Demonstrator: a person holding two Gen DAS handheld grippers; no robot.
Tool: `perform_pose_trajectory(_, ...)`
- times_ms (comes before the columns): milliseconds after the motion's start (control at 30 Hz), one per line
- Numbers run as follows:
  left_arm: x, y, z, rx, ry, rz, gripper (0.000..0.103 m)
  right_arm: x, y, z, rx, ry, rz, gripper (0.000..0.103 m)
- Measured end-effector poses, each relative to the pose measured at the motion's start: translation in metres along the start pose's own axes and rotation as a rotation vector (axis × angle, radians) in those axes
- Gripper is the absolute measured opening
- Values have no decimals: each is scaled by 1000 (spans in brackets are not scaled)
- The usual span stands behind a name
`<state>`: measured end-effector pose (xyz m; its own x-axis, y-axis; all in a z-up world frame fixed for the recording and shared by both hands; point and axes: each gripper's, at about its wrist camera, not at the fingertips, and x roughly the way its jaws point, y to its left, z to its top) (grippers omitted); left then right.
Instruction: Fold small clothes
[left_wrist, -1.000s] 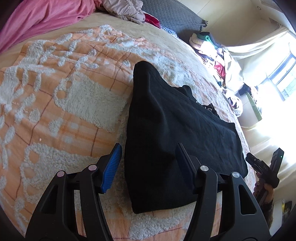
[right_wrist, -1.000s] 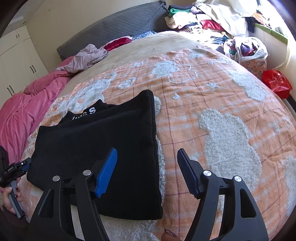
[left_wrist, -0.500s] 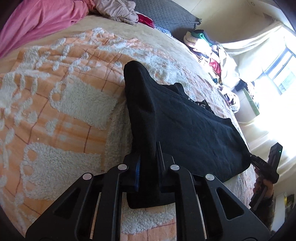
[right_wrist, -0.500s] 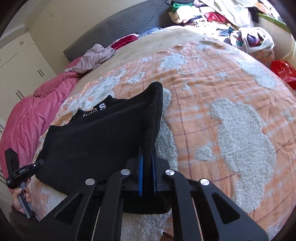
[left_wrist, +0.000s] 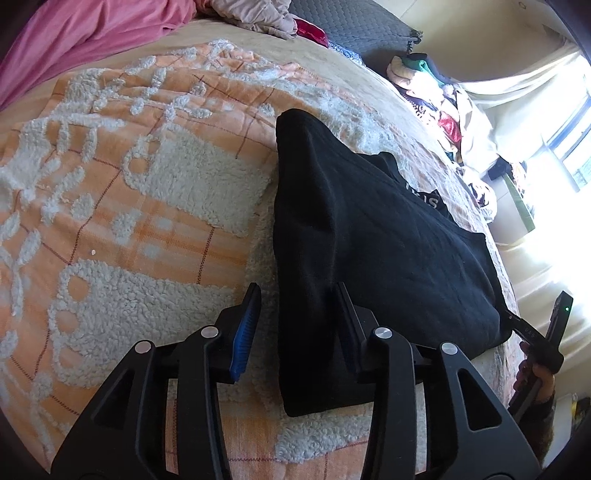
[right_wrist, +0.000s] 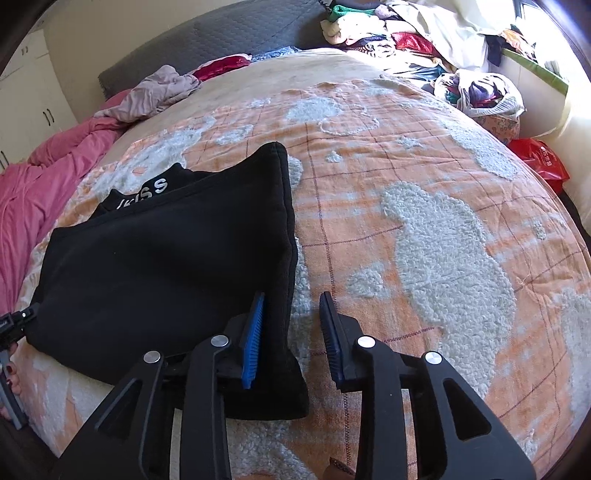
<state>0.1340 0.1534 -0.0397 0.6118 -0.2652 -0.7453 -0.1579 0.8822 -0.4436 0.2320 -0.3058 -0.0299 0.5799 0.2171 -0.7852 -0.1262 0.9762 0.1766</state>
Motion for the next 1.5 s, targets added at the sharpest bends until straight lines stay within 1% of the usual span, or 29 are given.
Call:
perform_pose_trajectory(67, -1, -1, -1, 3, 0, 7, 34, -3, 2, -1, -3, -5, -8, 33)
perform_pose_trajectory(133, -2, -2, -1, 3, 1, 19, 39, -5, 3, -2, -12, -14, -23, 37)
perform_pose_trajectory(233, -4, -3, -1, 7, -2, 33, 44, -8, 4, -3, -23, -24, -38, 44)
perform_pose_trajectory(300, -5, -3, -1, 9, 1, 34, 45, -9, 4, -3, -20, -24, -32, 45)
perform_pose_trajectory(367, -5, -4, -1, 14, 2, 36, 49, -9, 4, -3, -16, -25, -31, 47)
perform_pose_trajectory(433, -7, -6, -1, 18, 0, 39, 53, -11, 4, -2, -18, -31, -29, 59)
perform_pose_trajectory(567, -10, -10, -2, 29, -4, 47, 57, -18, 10, 0, -44, -58, -20, 64)
perform_pose_trajectory(633, -12, -12, -2, 35, -11, 50, 61, -22, 15, 0, -66, -82, -24, 72)
perform_pose_trajectory(700, -15, -14, -3, 39, -16, 51, 65, -25, 20, 0, -83, -98, -28, 78)
perform_pose_trajectory(767, -16, -14, -2, 40, -19, 53, 67, -28, 25, 1, -104, -111, -21, 79)
perform_pose_trajectory(833, -18, -13, -2, 39, -23, 54, 70, -29, 29, 0, -124, -121, -16, 83)
perform_pose_trajectory(967, -21, -12, 0, 32, -33, 58, 74, -28, 38, -1, -155, -132, -14, 84)
perform_pose_trajectory(1033, -24, -11, 1, 29, -40, 61, 79, -29, 42, -1, -162, -141, -7, 86)
perform_pose_trajectory(1100, -26, -11, 2, 30, -50, 62, 80, -32, 45, -2, -166, -156, 8, 90)
perform_pose_trajectory(1167, -27, -9, 3, 24, -54, 74, 81, -34, 51, -2, -177, -172, 16, 91)
perform_pose_trajectory(1233, -28, -6, 5, 20, -57, 87, 92, -36, 57, -3, -192, -190, 22, 93)
perform_pose_trajectory(1367, -34, -1, 7, 12, -75, 97, 92, -37, 75, -7, -226, -203, 57, 95)
perform_pose_trajectory(1500, -37, 3, 10, 3, -81, 115, 92, -36, 103, -13, -293, -190, 101, 97)
